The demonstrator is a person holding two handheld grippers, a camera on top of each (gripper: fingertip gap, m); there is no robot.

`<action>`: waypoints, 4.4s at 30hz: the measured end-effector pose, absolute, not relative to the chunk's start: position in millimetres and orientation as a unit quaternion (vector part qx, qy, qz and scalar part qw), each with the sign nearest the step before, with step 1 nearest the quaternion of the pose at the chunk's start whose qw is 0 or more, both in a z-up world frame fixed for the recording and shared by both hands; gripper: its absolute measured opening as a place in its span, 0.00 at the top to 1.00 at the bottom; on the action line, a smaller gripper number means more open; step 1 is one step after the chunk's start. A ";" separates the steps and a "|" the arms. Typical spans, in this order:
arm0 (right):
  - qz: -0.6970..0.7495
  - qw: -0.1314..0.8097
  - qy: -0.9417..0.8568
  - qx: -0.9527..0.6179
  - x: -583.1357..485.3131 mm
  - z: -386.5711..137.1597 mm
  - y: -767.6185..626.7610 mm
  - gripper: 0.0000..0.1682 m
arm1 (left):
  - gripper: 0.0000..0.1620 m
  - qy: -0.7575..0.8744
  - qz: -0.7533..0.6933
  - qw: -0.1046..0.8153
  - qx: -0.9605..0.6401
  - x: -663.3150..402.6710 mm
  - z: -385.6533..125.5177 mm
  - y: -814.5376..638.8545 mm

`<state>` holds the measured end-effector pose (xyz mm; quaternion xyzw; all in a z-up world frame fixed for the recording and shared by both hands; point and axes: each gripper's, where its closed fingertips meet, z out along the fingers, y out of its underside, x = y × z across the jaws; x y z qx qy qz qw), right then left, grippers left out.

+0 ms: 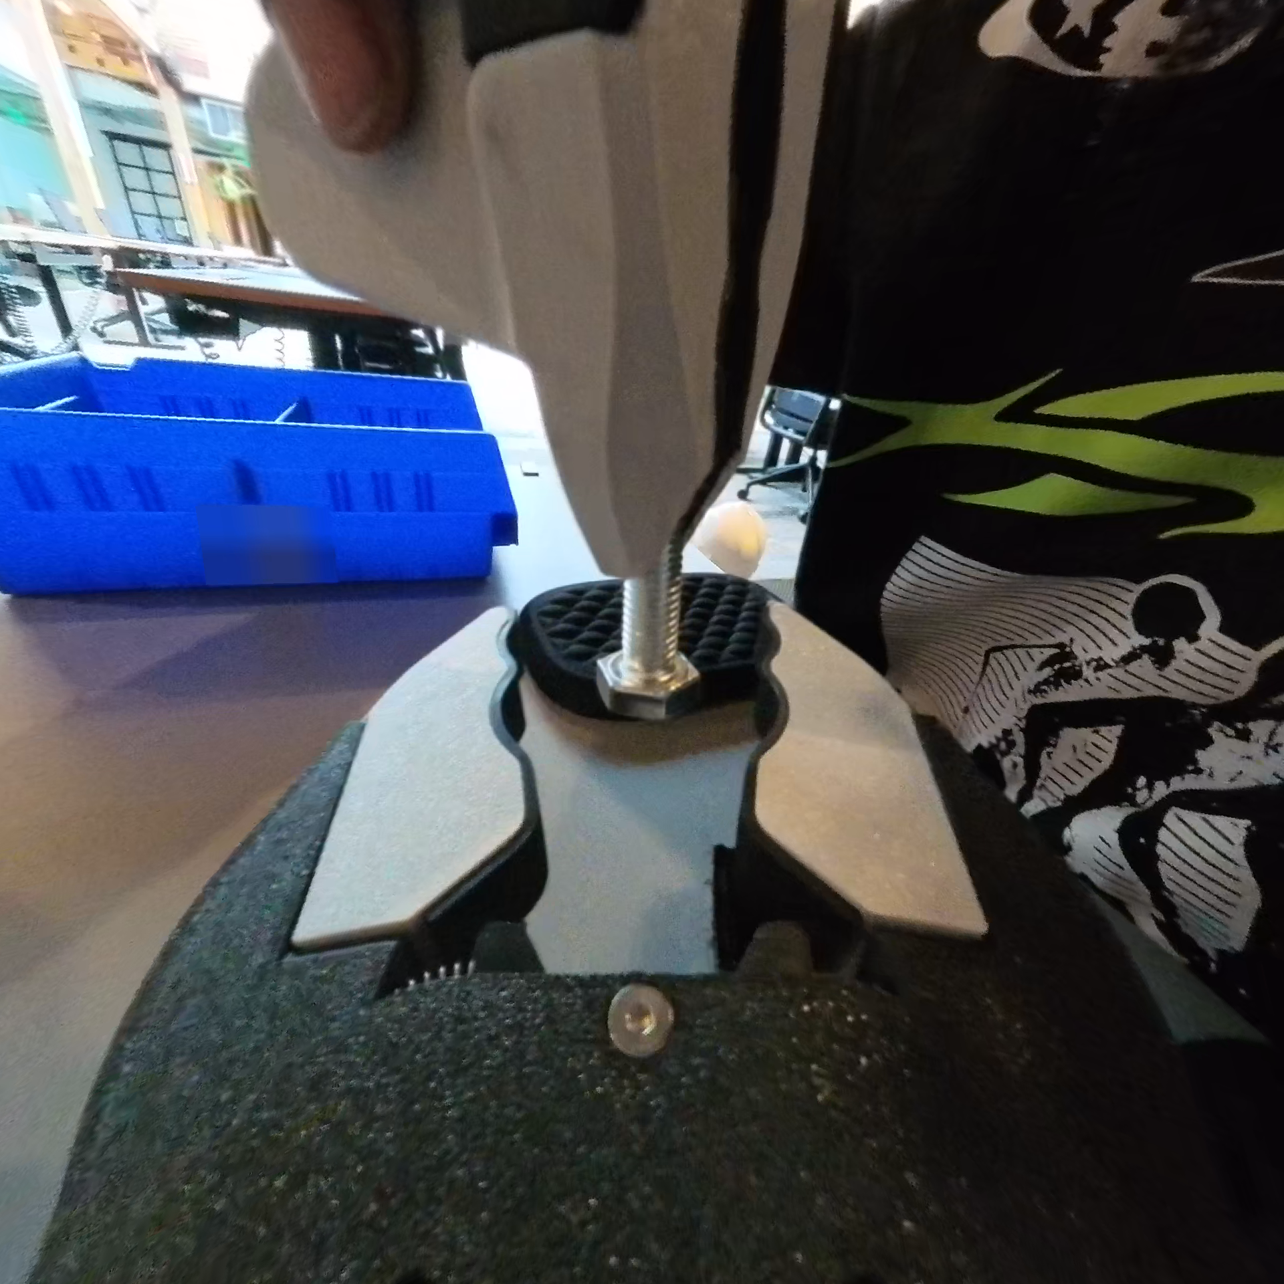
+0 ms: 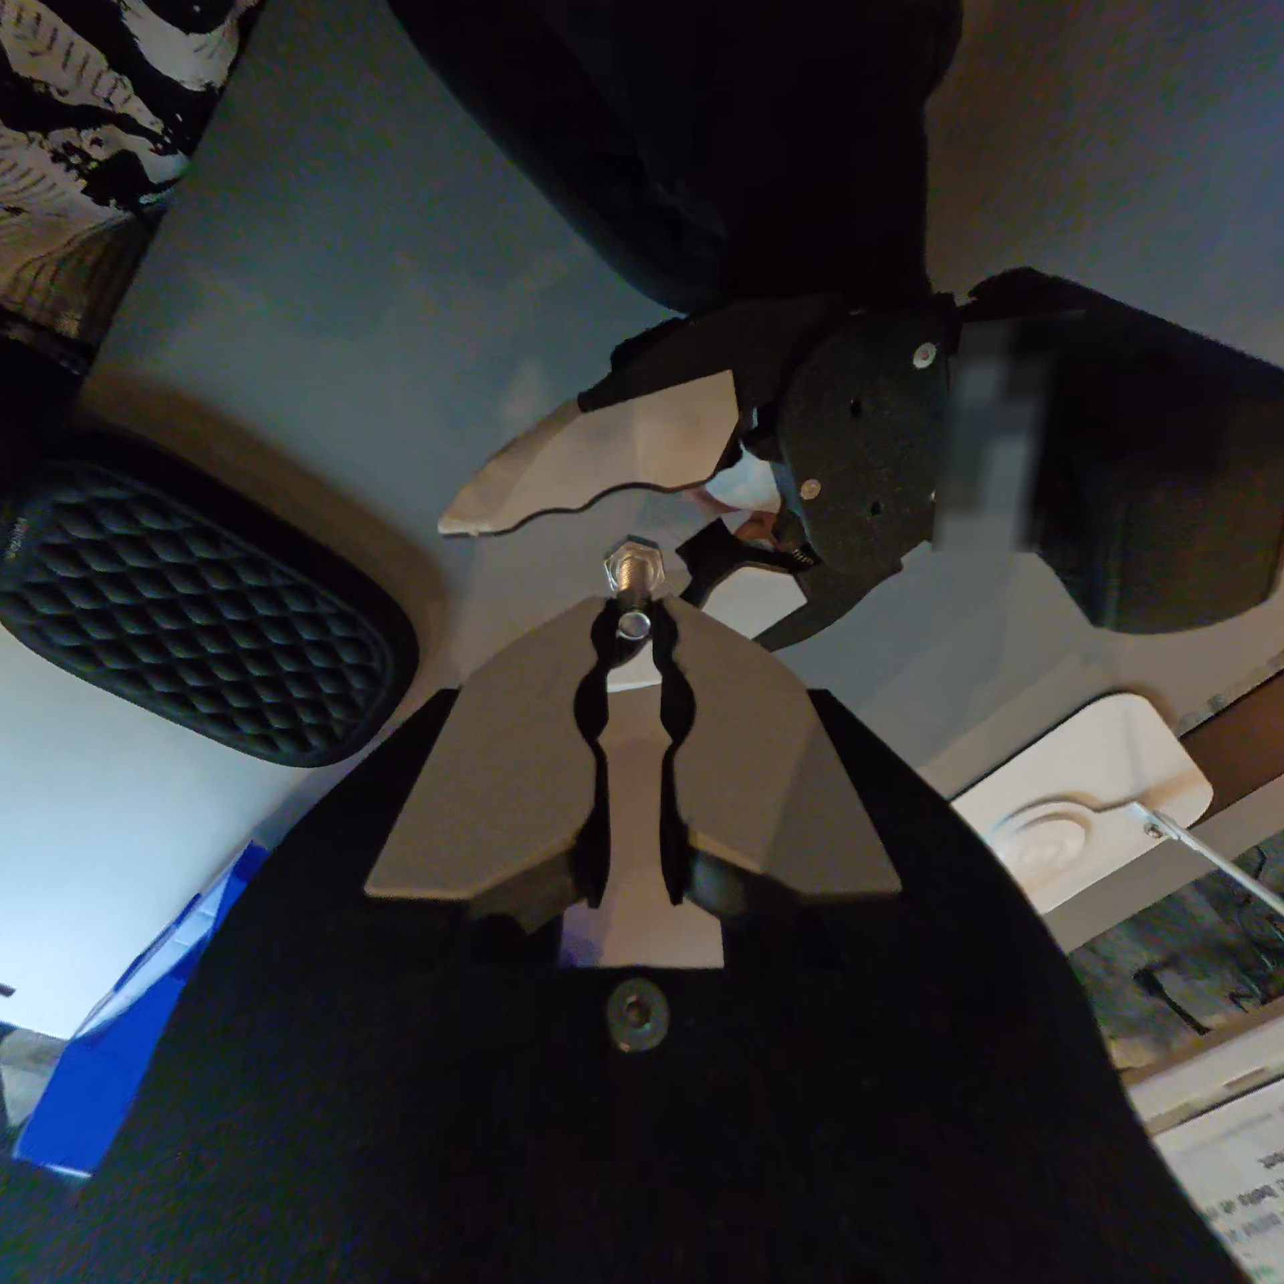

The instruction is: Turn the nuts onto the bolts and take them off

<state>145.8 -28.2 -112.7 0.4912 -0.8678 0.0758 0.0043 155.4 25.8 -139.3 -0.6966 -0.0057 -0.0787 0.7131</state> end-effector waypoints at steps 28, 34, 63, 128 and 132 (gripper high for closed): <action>0.023 0.087 -0.976 0.199 52.1 -66.7 160.9 0.95 | 0.45 -0.030 0.038 0.733 -0.678 131.8 -125.5 16.1; -0.005 0.075 -0.993 0.096 35.4 -88.1 235.2 0.95 | 0.47 -0.030 0.039 0.729 -0.682 131.7 -127.6 17.0; -0.008 0.017 -0.999 -0.041 1.1 -223.4 295.5 0.94 | 0.49 -0.036 0.045 0.720 -0.692 124.8 -133.0 17.7; 0.568 0.235 -0.671 -0.414 -5.4 -6.0 193.2 0.13 | 0.36 -0.470 0.596 0.472 -0.448 145.7 42.7 -256.6; 0.449 0.207 -0.729 -0.472 -15.3 -55.4 210.3 0.19 | 0.42 -0.491 0.584 0.459 -0.454 160.4 38.2 -263.3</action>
